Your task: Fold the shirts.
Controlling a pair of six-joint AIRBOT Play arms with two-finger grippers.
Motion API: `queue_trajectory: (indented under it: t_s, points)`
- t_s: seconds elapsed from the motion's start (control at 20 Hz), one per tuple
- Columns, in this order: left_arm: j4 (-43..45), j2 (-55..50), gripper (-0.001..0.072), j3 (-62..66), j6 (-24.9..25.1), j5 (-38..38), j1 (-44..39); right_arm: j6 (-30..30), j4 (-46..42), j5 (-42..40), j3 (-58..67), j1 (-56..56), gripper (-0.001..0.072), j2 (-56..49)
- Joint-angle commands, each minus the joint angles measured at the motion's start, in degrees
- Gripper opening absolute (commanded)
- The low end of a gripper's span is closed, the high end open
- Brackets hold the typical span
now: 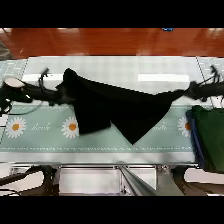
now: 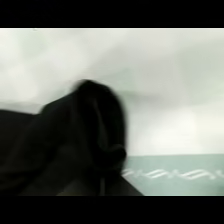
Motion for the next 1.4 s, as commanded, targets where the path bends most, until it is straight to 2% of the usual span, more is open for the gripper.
queue_trajectory:
  t_s: [0.0,0.35,0.5,0.6,0.7,0.8,1.0,1.15,1.35]
  points:
    - [-0.1,4.5,0.002,12.5,0.0,-4.9,3.4,1.4,0.2,4.4,9.9,0.2,0.0023,8.3]
    - [0.0,14.6,0.002,51.0,-2.3,-0.2,8.8,8.0,-0.2,2.3,35.9,0.1,0.0023,27.2]
    - [2.2,17.3,0.002,63.0,-4.9,-2.6,11.1,8.1,-2.6,2.4,41.7,0.1,0.0024,34.1]
    - [8.3,22.1,0.002,63.6,-5.6,-1.9,11.1,8.1,-5.4,2.4,41.9,0.1,0.0023,39.1]
    - [15.9,26.8,0.002,63.6,-8.7,-1.9,11.1,8.1,-6.8,2.8,41.9,0.1,0.0023,42.8]
    - [19.5,30.9,0.002,63.6,-9.7,-1.7,10.2,9.6,-8.9,5.2,41.9,0.2,0.0023,45.3]
    - [35.1,38.4,0.0019,63.6,-12.9,-2.7,0.2,10.3,-10.4,8.6,41.9,0.2,0.0024,48.2]
    - [45.4,40.9,0.002,63.1,-15.7,-7.9,-5.3,11.1,-10.4,11.7,41.0,0.2,0.0023,49.4]
    - [47.9,41.9,0.002,52.2,-16.4,-9.4,-6.6,11.5,-8.5,11.1,30.6,0.1,0.0023,51.2]
